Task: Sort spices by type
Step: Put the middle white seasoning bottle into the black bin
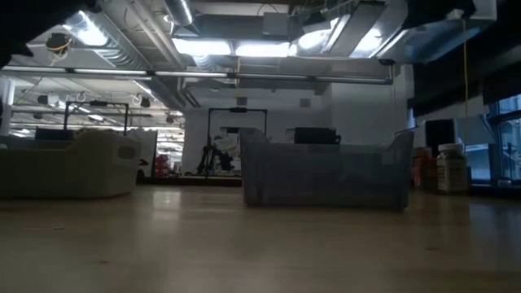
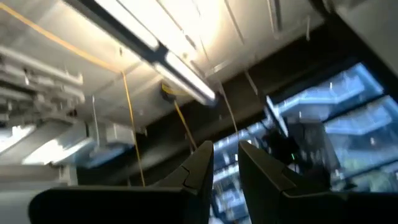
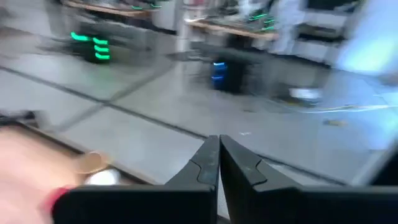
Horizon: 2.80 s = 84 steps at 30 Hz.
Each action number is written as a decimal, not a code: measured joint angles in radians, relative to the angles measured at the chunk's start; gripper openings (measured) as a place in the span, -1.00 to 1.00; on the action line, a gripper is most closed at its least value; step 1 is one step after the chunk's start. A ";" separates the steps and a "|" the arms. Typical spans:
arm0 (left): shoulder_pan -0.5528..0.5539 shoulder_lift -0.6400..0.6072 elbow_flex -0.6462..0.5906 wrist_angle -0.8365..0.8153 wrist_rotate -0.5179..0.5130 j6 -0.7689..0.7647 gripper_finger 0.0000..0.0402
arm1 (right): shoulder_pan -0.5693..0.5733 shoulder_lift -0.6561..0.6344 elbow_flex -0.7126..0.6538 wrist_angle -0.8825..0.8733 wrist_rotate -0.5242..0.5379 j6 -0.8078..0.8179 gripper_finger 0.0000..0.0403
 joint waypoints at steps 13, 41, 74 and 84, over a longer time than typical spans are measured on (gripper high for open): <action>0.074 0.271 0.113 -0.035 -0.110 -0.029 -0.66 | -0.263 0.377 0.248 -0.487 -0.178 0.087 -0.93; 0.136 0.284 0.115 -0.016 -0.109 0.095 -0.66 | 0.087 0.426 0.205 -0.882 -0.609 0.469 -0.93; 0.135 0.284 0.115 -0.027 -0.109 0.042 -0.66 | 0.514 0.428 0.205 -0.849 -0.651 0.871 0.59; 0.135 0.284 0.114 -0.025 -0.109 0.042 -0.66 | 0.514 0.429 0.205 -0.847 -0.631 0.873 0.75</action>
